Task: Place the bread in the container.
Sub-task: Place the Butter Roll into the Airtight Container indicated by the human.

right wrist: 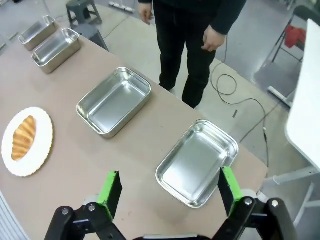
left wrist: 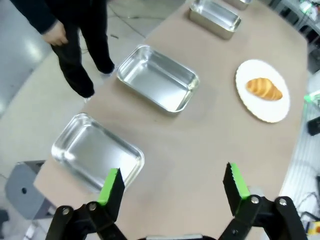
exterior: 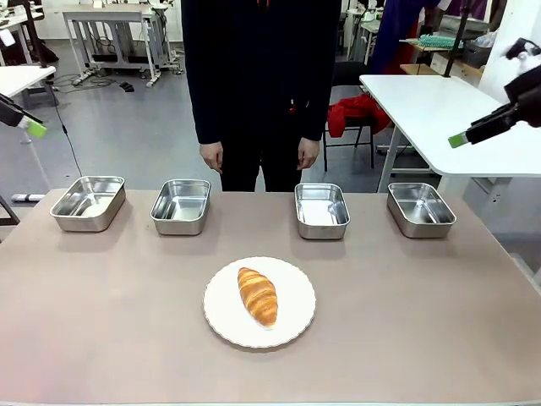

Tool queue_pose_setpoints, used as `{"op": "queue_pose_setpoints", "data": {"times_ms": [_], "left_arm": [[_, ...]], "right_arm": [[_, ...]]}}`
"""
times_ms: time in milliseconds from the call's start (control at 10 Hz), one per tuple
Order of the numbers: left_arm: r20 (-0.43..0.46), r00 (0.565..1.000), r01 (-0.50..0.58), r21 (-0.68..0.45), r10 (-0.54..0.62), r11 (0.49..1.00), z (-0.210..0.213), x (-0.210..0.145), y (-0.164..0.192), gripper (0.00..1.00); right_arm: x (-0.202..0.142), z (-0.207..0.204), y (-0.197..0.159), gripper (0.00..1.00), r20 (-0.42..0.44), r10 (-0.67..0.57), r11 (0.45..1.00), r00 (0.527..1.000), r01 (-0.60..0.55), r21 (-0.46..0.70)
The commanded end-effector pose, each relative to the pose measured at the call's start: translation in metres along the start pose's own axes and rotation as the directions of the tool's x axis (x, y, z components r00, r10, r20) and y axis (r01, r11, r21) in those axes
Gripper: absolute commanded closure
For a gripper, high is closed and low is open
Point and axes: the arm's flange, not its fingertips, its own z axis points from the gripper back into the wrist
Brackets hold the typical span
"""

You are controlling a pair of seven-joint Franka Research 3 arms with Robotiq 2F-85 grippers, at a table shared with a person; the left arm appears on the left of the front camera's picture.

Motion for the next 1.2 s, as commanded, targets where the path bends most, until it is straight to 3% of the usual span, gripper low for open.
{"op": "queue_pose_setpoints", "data": {"times_ms": [0,100,500,800,1100], "left_arm": [[0.073,0.995,0.057,0.07,-0.063,0.996,-0.014,-0.001,0.02,0.0],[0.0,1.0,0.0,0.0,0.0,1.0,0.0,0.0,0.0,0.0],[0.01,1.0,0.015,0.011,-0.015,1.0,-0.004,-0.002,0.011,0.0],[0.109,0.992,0.059,-0.013,-0.057,0.998,0.05,-0.002,0.033,0.0],[0.199,0.979,0.039,0.024,-0.043,0.999,0.08,-0.013,0.039,0.0]], "right_arm": [[-0.008,-0.013,-0.002,0.0,0.026,0.046,0.998,0.999,-0.047,0.042],[0.0,0.0,0.0,0.0,0.0,0.0,1.0,1.0,0.0,0.0],[-0.004,-0.002,0.001,0.0,-0.006,0.006,1.0,1.0,-0.006,-0.003],[-0.001,0.05,-0.042,0.0,0.069,0.013,1.0,0.998,-0.015,0.023],[-0.011,0.068,-0.059,0.0,0.146,-0.017,0.999,0.989,0.013,0.03]]}}
